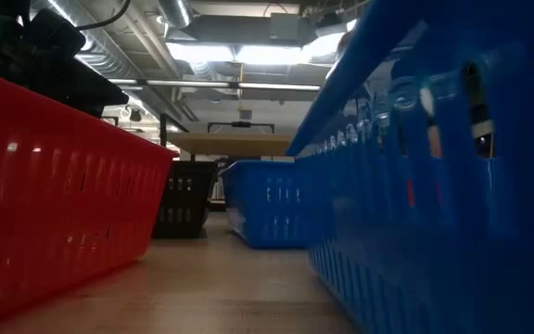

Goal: Stack baskets on shelf by color

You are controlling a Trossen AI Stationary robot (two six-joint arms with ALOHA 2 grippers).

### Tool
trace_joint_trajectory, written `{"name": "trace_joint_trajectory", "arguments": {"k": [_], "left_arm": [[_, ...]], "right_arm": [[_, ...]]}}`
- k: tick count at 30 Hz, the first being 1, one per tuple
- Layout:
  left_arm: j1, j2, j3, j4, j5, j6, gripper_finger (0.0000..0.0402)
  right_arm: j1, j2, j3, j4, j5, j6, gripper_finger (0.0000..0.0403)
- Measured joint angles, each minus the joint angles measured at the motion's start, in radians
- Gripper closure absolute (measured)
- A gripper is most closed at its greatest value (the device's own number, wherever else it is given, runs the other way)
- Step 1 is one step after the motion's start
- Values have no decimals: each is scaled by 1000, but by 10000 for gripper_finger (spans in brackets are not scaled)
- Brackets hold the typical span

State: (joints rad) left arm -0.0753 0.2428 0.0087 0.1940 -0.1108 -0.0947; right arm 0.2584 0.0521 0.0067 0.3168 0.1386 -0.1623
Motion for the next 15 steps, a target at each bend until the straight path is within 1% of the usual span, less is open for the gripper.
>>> {"name": "trace_joint_trajectory", "arguments": {"k": [10, 13, 15], "left_arm": [[0, 0, 0, 0, -7, 4, 323], [0, 0, 0, 1, -34, 32, 323], [0, 0, 0, 1, -41, 41, 323]], "right_arm": [[0, 0, 0, 5, 0, 11, 295], [0, 0, 0, 54, -5, 103, 295], [0, 0, 0, 83, -52, 181, 295]]}}
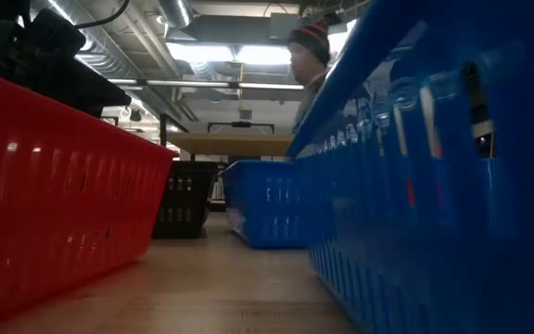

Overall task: Stack baskets on shelf by color
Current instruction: Put the top right blue bin on the shelf

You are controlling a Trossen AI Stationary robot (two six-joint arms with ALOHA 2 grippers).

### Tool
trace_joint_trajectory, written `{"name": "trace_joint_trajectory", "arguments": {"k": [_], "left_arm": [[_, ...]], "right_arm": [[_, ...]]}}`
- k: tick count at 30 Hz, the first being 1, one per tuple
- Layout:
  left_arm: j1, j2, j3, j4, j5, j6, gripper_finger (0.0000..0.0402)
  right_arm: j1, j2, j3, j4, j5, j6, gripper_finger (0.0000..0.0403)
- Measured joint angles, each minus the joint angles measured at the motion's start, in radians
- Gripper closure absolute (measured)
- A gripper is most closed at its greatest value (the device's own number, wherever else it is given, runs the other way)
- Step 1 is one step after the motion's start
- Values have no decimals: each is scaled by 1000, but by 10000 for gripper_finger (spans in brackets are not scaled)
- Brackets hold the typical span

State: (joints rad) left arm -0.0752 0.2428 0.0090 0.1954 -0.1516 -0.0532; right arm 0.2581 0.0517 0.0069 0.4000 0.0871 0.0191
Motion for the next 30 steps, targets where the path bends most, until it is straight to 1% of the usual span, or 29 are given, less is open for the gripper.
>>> {"name": "trace_joint_trajectory", "arguments": {"k": [2, 4, 6, 8, 10, 11, 12, 14, 15, 17, 18, 19, 22, 24, 26, 30], "left_arm": [[0, 0, 0, 1, 2, -6, 323], [0, 0, 0, 18, 3, -38, 323], [0, 0, 0, 52, 3, -71, 323], [0, 0, 0, 85, 2, -61, 323], [1, 0, 0, 100, -4, -13, 323], [1, 0, 0, 102, -9, 14, 323], [1, 0, 0, 103, -14, 36, 323], [1, 0, 0, 104, -18, 77, 323], [1, 0, 0, 104, -19, 96, 323], [1, 0, 0, 104, -19, 131, 323], [1, 0, 0, 104, -19, 141, 323], [1, 0, 0, 104, -19, 146, 323], [1, 0, 0, 105, -19, 165, 323], [1, 0, 0, 105, -19, 169, 323], [1, 0, 0, 105, -19, 169, 323], [1, 0, 0, 105, -19, 169, 323]], "right_arm": [[0, 0, 0, 42, -90, 64, 295], [0, 0, 0, 125, -183, 148, 295], [1, 0, 18, 191, -308, 197, 295], [8, 3, 71, 185, -414, 214, 295], [24, 22, 160, 112, -438, 205, 295], [33, 41, 217, 36, -422, 189, 295], [41, 65, 285, -66, -372, 178, 295], [54, 133, 443, -328, -231, 165, 295], [60, 178, 524, -474, -143, 189, 295], [73, 288, 680, -761, 12, 306, 295], [77, 349, 748, -901, 61, 385, 295], [83, 412, 809, -1024, 85, 473, 295], [103, 593, 941, -1327, 89, 718, 295], [123, 708, 973, -1466, 53, 845, 295], [149, 819, 972, -1530, 15, 910, 295], [209, 1003, 914, -1520, -6, 939, 295]]}}
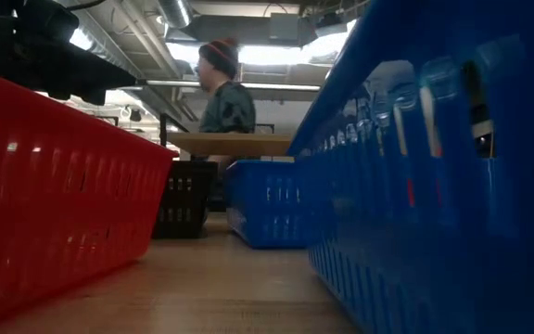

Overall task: Stack baskets on shelf by color
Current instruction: Put the top right blue bin on the shelf

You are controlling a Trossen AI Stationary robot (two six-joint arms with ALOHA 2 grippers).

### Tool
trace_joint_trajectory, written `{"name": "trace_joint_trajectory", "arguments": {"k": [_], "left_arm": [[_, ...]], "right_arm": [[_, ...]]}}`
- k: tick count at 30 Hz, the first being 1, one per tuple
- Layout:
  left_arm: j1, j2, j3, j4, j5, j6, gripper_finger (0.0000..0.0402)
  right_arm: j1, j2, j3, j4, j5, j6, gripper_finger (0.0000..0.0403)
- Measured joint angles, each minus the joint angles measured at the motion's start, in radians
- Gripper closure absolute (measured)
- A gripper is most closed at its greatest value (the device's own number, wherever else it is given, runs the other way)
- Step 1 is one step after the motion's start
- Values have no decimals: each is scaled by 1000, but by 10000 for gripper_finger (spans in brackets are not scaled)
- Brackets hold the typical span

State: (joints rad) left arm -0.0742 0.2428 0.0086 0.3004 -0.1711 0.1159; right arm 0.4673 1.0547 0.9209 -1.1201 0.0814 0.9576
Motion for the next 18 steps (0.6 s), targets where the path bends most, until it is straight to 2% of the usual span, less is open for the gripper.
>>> {"name": "trace_joint_trajectory", "arguments": {"k": [4, 8, 18], "left_arm": [[0, 0, 0, 0, 0, 0, 323], [0, 0, 0, 0, 0, 1, 323], [0, 0, 0, 0, 0, 1, 323]], "right_arm": [[42, 149, -55, 48, -51, 92, 295], [73, 245, -77, 79, -85, 172, 295], [106, 324, -80, 146, -64, 231, 295]]}}
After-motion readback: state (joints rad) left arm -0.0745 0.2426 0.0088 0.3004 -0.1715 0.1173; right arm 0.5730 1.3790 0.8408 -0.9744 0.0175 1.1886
